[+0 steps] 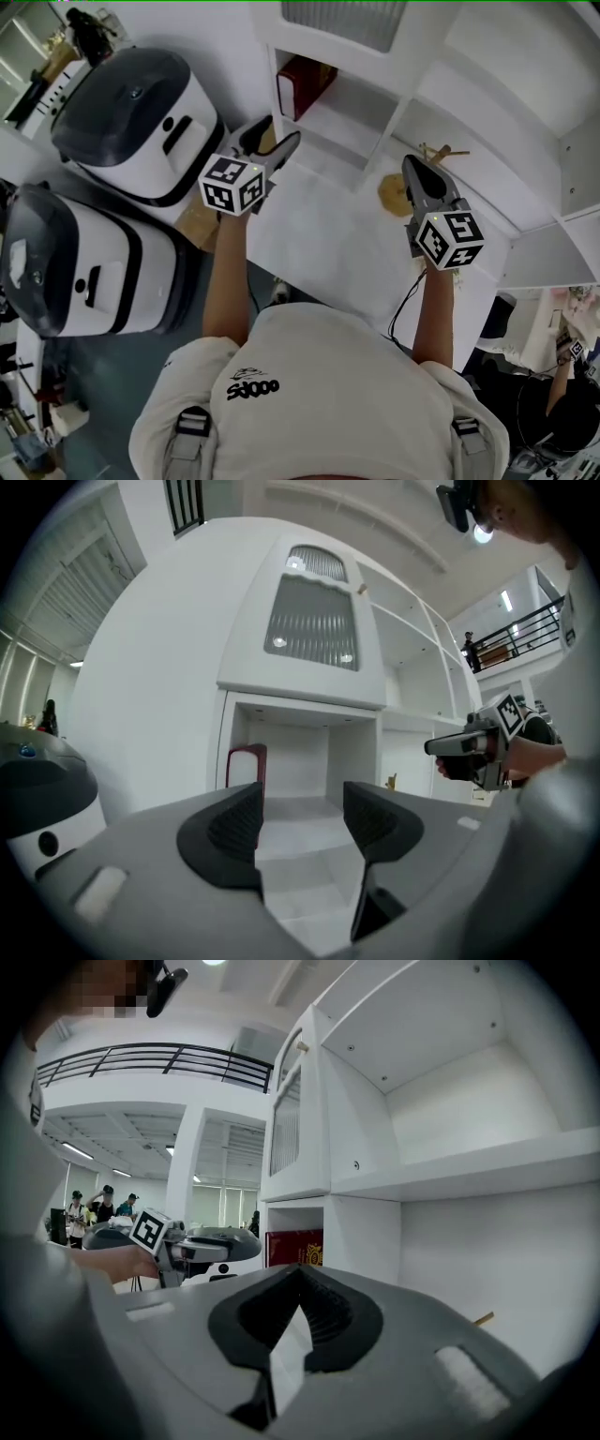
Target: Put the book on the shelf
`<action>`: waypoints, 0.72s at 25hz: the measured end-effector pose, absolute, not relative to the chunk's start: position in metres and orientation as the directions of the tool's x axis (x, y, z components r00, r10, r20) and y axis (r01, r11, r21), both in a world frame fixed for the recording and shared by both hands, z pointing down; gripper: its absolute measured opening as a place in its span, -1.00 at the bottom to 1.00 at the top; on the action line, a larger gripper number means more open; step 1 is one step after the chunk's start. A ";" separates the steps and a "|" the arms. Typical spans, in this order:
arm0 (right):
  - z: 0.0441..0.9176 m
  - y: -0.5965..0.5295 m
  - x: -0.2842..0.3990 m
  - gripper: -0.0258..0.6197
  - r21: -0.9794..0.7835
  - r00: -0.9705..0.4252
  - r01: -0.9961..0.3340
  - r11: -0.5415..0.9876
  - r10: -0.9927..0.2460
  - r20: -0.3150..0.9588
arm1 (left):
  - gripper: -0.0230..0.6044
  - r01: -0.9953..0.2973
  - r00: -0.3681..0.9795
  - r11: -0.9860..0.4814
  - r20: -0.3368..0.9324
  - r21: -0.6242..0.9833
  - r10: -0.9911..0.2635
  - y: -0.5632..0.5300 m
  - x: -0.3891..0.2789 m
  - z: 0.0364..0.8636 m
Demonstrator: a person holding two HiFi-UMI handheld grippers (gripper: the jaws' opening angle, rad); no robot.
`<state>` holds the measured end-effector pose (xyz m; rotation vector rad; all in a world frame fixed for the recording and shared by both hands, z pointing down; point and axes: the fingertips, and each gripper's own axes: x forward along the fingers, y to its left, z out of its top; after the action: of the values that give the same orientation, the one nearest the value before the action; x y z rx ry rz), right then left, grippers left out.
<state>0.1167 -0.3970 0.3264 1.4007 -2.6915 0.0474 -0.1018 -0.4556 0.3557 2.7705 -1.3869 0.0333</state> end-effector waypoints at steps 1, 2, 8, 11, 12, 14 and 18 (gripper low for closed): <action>0.323 -0.396 0.115 -0.92 0.027 -0.574 -0.815 0.579 -0.812 0.102 | -0.04 -0.793 0.609 -0.608 0.023 0.028 -0.793 -0.449 -0.099 0.350; 0.319 -0.396 0.112 -0.92 0.034 -0.581 -0.810 0.585 -0.809 0.094 | -0.07 -0.786 0.617 -0.617 0.007 0.028 -0.787 -0.443 -0.097 0.345; 0.303 -0.392 0.102 -0.92 0.086 -0.598 -0.793 0.603 -0.798 0.074 | -0.43 -0.773 0.634 -0.631 -0.031 -0.064 -0.773 -0.413 -0.084 0.315; 0.299 -0.392 0.100 -0.92 0.113 -0.597 -0.792 0.601 -0.799 0.070 | -0.82 -0.771 0.632 -0.626 -0.015 -0.121 -0.775 -0.406 -0.081 0.309; 0.298 -0.392 0.100 -0.92 0.125 -0.594 -0.792 0.597 -0.802 0.068 | -0.88 -0.773 0.627 -0.619 -0.016 -0.137 -0.779 -0.404 -0.080 0.306; 0.295 -0.390 0.101 -0.92 0.148 -0.588 -0.793 0.591 -0.806 0.064 | -0.88 -0.785 0.609 -0.596 -0.034 -0.170 -0.792 -0.401 -0.080 0.300; 0.294 -0.388 0.099 -0.92 0.173 -0.589 -0.788 0.591 -0.805 0.070 | -0.87 -0.793 0.595 -0.570 -0.074 -0.216 -0.800 -0.392 -0.078 0.286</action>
<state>0.0992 -0.3877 0.2944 1.3469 -2.6748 -0.1854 -0.0779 -0.3917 0.2858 3.0052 -1.5248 0.0538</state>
